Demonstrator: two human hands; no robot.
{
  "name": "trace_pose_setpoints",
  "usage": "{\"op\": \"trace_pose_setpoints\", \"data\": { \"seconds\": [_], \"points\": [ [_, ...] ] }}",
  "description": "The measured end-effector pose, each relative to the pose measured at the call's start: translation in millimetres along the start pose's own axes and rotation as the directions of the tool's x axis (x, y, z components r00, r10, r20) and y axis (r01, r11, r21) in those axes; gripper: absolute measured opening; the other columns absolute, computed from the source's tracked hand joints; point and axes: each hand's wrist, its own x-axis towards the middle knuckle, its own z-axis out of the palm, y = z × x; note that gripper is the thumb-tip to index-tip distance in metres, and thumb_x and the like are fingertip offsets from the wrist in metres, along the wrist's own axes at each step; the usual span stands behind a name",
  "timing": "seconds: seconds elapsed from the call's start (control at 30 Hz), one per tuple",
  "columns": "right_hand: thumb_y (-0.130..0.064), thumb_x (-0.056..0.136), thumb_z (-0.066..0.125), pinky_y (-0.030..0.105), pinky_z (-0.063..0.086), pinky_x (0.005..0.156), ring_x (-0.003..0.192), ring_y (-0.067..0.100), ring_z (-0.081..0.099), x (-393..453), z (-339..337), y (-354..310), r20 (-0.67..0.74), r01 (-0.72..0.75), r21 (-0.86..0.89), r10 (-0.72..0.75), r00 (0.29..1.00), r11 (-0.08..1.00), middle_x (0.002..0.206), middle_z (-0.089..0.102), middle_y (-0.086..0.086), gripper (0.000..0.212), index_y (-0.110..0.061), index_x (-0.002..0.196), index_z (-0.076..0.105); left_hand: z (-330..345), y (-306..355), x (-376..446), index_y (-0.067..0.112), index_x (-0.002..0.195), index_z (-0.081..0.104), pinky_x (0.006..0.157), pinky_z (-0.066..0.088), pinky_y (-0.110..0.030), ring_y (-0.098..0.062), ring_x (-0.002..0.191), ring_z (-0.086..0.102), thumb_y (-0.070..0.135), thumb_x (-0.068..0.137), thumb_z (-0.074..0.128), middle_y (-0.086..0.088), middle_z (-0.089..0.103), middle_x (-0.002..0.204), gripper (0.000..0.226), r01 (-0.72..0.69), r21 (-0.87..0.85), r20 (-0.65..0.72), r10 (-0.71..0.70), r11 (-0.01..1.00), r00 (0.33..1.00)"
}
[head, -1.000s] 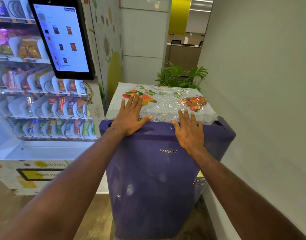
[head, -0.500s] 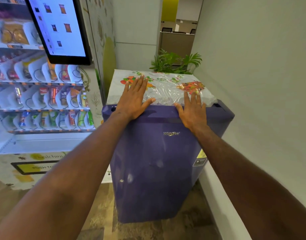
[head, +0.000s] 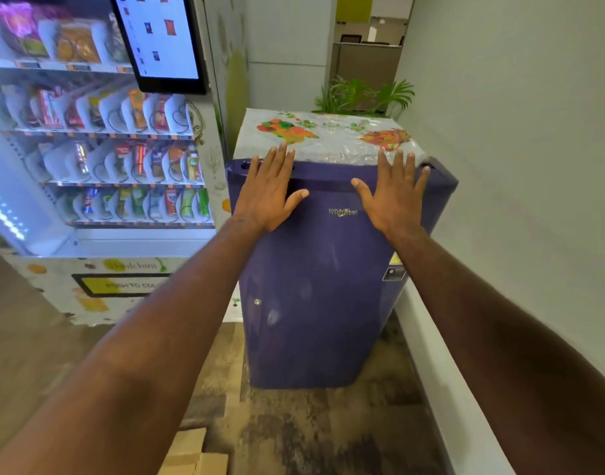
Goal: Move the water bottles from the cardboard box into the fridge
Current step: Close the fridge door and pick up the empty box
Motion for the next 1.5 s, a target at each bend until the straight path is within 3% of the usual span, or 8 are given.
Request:
{"op": "trace_pose_setpoints", "data": {
  "seconds": [0.27,0.5,0.73,1.0,1.27,1.5],
  "points": [
    [-0.069,0.096,0.034,0.061,0.001,0.122,0.154,0.038,0.007,-102,-6,13,0.013,0.03,0.065,-0.031,0.999,0.997,0.165,0.016,0.02,0.083,-0.016,0.159,0.021,6,44,-104,0.01,0.162,0.007,0.126,0.002,-0.05,-0.027,0.157,0.0,0.058,0.103,0.032,-0.009,0.0,0.17,0.08,0.034,0.036,0.051,-0.036,0.999,0.998],
    [-0.067,0.099,0.029,0.06,0.006,0.122,0.154,0.036,0.005,-201,9,-9,0.148,0.088,0.1,-0.102,0.984,0.991,0.166,0.013,0.019,0.08,-0.016,0.159,0.017,25,56,-219,0.011,0.161,0.005,0.127,0.001,-0.048,-0.026,0.157,-0.001,0.058,0.103,0.032,-0.009,-0.001,0.169,0.08,0.153,0.023,0.184,-0.154,0.988,0.971],
    [-0.066,0.099,0.026,0.059,0.005,0.123,0.154,0.035,0.005,-284,39,-71,0.257,0.176,0.136,-0.206,0.944,0.975,0.166,0.013,0.018,0.079,-0.016,0.16,0.017,46,12,-315,0.012,0.161,-0.002,0.126,0.001,-0.05,-0.027,0.157,-0.003,0.062,0.102,0.021,-0.01,-0.003,0.169,0.081,0.187,0.176,0.347,-0.239,0.966,0.907],
    [-0.066,0.098,0.017,0.058,0.01,0.123,0.154,0.034,0.007,-365,78,-160,0.357,0.318,0.121,-0.34,0.87,0.94,0.166,0.014,0.016,0.08,-0.017,0.16,0.013,58,-56,-435,0.011,0.161,-0.004,0.126,0.0,-0.05,-0.027,0.156,-0.007,0.061,0.103,0.021,-0.012,-0.007,0.169,0.081,0.29,0.175,0.451,-0.339,0.941,0.826],
    [-0.068,0.092,0.0,0.054,0.002,0.125,0.155,0.03,0.001,-445,162,-251,0.527,0.428,0.198,-0.464,0.712,0.882,0.167,0.008,0.013,0.086,-0.018,0.161,0.009,124,-116,-559,0.01,0.161,-0.007,0.126,-0.002,-0.05,-0.028,0.156,-0.01,0.061,0.103,0.018,-0.012,-0.011,0.168,0.081,0.439,0.187,0.591,-0.457,0.879,0.664],
    [-0.065,0.093,0.005,0.055,0.005,0.124,0.155,0.032,0.004,-518,302,-298,0.65,0.506,0.269,-0.543,0.532,0.819,0.167,0.01,0.016,0.084,-0.016,0.16,0.014,242,-149,-635,0.01,0.159,-0.011,0.126,-0.004,-0.049,-0.028,0.156,-0.012,0.06,0.103,0.014,-0.012,-0.014,0.168,0.079,0.553,0.223,0.67,-0.538,0.803,0.511]
  ]
}}
